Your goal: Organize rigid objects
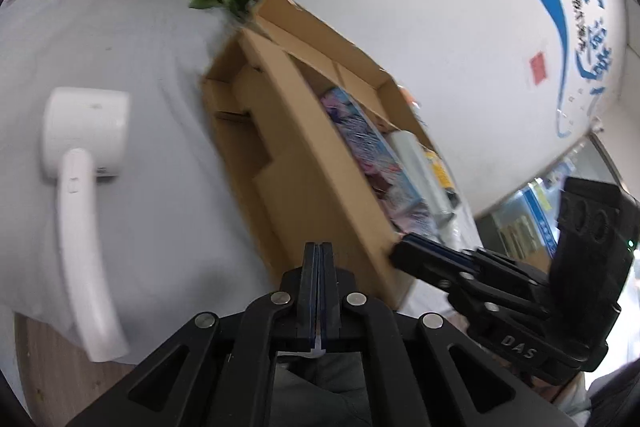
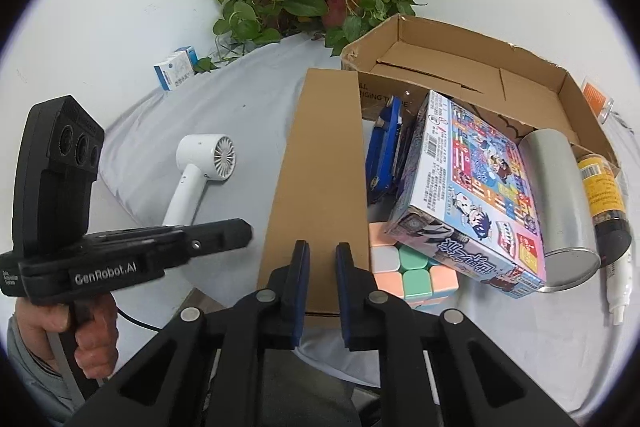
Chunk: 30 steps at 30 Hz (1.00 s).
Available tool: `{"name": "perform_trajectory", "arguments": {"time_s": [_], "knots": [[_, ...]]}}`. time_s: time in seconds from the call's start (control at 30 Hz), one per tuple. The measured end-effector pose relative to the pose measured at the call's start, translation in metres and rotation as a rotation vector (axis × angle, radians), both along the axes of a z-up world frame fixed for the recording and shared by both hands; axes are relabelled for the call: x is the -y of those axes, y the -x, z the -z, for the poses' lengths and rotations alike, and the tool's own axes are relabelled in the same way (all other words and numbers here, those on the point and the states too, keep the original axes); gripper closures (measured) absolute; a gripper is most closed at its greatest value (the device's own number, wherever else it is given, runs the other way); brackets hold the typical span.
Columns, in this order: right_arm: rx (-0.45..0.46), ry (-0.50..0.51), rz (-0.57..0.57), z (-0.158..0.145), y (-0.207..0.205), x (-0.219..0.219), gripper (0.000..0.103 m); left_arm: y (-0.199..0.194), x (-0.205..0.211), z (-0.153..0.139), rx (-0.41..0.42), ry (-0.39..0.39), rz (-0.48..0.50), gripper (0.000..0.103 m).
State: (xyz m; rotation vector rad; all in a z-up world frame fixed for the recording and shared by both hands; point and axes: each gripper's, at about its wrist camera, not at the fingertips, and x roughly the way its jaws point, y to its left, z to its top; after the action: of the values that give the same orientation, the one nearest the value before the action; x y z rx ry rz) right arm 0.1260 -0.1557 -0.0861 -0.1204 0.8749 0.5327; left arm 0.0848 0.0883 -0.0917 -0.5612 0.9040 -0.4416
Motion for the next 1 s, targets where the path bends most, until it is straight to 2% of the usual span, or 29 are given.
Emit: {"name": "perform_trajectory", "arguments": {"time_s": [0.03,0.07,0.1,0.2,0.27,0.33,0.37,0.4,0.47,0.53,0.6,0.63,0.77,0.83,0.9,0.97,1.0], "knots": [[0.009,0.012,0.007,0.0,0.001,-0.001,0.09,-0.006,-0.006,0.007,-0.019,0.014,-0.007,0.09],[0.018,0.024,0.012,0.0,0.001,-0.001,0.09,-0.008,-0.007,0.011,-0.033,0.022,-0.014,0.069],[0.028,0.038,0.019,0.0,0.001,-0.001,0.09,-0.013,-0.004,0.017,-0.048,0.028,-0.021,0.054],[0.057,0.078,0.043,0.001,-0.001,0.0,0.09,-0.011,-0.008,0.031,-0.075,0.056,-0.014,0.051],[0.061,0.088,0.049,0.001,-0.003,0.003,0.09,0.012,-0.013,0.037,-0.085,0.055,0.0,0.045],[0.06,0.087,0.037,0.001,-0.005,0.006,0.09,0.002,-0.007,0.05,-0.11,0.078,0.002,0.045],[0.061,0.087,0.027,0.0,-0.004,0.006,0.09,-0.005,-0.003,0.059,-0.142,0.107,0.004,0.045],[0.067,0.083,0.015,-0.001,-0.003,0.007,0.09,-0.006,-0.014,0.062,-0.135,0.143,0.002,0.047],[0.089,0.083,-0.027,-0.005,0.002,0.005,0.088,-0.014,-0.009,0.067,-0.132,0.136,-0.004,0.047],[0.103,0.103,-0.06,-0.007,0.005,-0.003,0.079,-0.021,-0.006,0.07,-0.126,0.138,-0.005,0.051],[0.107,0.127,-0.082,-0.005,0.004,-0.012,0.067,-0.027,-0.002,0.074,-0.133,0.132,-0.007,0.059],[0.116,0.144,-0.087,-0.004,0.004,-0.016,0.066,-0.03,-0.004,0.077,-0.136,0.133,-0.013,0.061],[0.14,0.206,-0.089,-0.006,-0.001,-0.024,0.057,-0.039,-0.001,0.082,-0.145,0.134,-0.017,0.061],[0.136,0.204,-0.116,-0.012,0.002,-0.025,0.055,-0.041,0.003,0.08,-0.151,0.125,-0.021,0.061],[0.141,0.199,-0.134,-0.015,0.006,-0.025,0.042,-0.048,0.012,0.08,-0.16,0.093,-0.023,0.061],[0.148,0.26,-0.134,-0.01,0.006,-0.028,0.038,-0.04,0.01,0.076,-0.167,0.081,-0.021,0.061],[0.134,0.278,-0.135,-0.005,0.004,-0.028,0.035,-0.042,0.013,0.076,-0.169,0.071,-0.021,0.065]]}}
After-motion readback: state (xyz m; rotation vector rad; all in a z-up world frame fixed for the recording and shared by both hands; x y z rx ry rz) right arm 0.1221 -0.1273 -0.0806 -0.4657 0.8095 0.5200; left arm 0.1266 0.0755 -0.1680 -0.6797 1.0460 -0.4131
